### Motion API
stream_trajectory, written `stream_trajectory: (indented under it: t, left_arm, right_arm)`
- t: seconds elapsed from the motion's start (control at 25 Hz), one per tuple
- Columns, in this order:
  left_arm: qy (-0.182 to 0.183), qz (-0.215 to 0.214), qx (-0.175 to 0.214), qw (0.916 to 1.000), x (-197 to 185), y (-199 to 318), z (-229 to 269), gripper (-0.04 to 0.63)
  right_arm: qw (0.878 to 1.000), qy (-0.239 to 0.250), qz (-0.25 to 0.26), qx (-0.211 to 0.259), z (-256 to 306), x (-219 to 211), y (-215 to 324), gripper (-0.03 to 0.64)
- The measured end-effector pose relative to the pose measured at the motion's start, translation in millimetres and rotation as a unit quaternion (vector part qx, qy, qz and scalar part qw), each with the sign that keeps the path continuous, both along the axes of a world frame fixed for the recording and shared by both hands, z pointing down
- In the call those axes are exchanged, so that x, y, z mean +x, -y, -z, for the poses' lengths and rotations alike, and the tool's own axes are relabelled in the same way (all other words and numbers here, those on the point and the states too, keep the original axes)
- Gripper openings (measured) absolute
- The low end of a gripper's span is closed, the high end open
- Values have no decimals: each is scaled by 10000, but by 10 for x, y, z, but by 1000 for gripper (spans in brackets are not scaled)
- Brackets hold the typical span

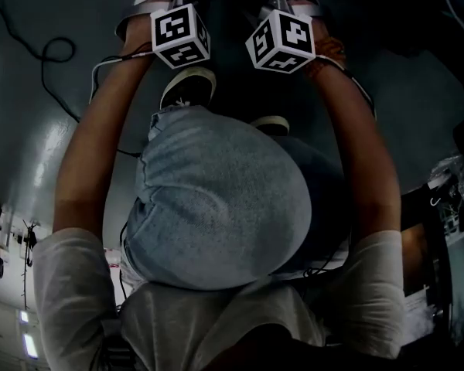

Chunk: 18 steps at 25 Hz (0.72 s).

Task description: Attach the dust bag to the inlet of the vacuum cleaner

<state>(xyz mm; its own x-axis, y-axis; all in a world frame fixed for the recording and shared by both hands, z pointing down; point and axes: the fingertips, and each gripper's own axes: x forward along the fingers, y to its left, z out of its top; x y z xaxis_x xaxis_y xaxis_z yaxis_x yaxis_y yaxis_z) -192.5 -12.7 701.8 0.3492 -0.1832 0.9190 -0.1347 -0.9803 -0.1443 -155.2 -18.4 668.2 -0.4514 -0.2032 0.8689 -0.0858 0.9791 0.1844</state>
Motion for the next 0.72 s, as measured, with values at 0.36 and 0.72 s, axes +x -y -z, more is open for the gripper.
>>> stream_trajectory:
  t: [0.36,0.72]
  left_arm:
    - [113,-256,249,9993,-39,46,93,61]
    - [-80,-224,-126,9996,20,265,850,19]
  right_arm:
    - [9997,-57,4,220,1,18,70,170]
    - [9944,-20,269,1017,263,-126,294,169]
